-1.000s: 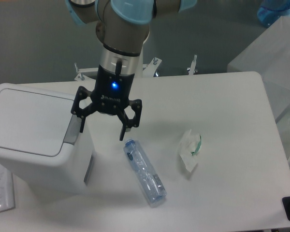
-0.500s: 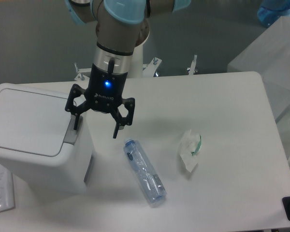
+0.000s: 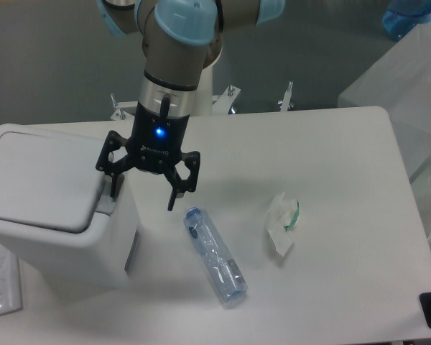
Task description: Open the trash can
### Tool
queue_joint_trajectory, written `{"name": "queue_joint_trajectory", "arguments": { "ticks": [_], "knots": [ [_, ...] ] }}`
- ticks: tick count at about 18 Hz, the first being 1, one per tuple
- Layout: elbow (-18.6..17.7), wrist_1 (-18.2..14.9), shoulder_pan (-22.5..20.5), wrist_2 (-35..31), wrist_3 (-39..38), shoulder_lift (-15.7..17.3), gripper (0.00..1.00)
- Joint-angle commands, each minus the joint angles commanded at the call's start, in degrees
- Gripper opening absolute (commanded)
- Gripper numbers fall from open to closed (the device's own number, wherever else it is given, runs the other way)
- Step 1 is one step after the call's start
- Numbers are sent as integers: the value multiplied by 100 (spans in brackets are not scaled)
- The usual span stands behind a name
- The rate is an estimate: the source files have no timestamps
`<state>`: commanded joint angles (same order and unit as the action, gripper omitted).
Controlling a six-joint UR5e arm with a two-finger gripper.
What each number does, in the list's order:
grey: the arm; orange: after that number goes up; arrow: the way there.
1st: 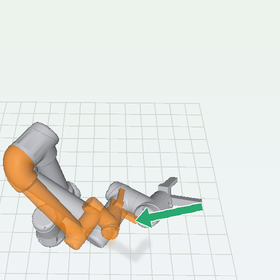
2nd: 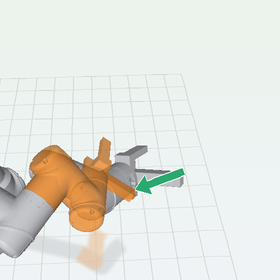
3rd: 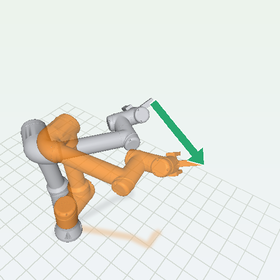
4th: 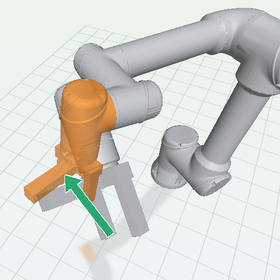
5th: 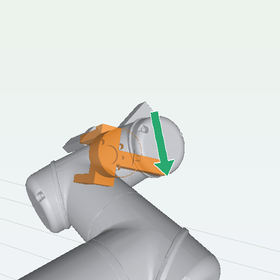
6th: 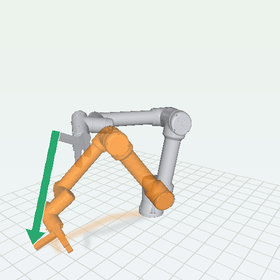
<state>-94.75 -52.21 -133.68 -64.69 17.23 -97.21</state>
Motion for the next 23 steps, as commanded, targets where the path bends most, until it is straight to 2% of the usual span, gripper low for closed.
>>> {"name": "queue_joint_trajectory", "arguments": {
  "ticks": [3,7,14,17,20,23],
  "knots": [
    [87,0,-9,-9,9,0,100],
    [404,0,-131,-26,52,-9,100],
    [457,26,-1053,-97,1070,-26,100],
    [422,35,-1536,-166,1808,-307,100],
    [536,35,-1871,-666,2608,-465,100],
    [720,9,-2239,-1168,3005,-991,100]
  ]
}}
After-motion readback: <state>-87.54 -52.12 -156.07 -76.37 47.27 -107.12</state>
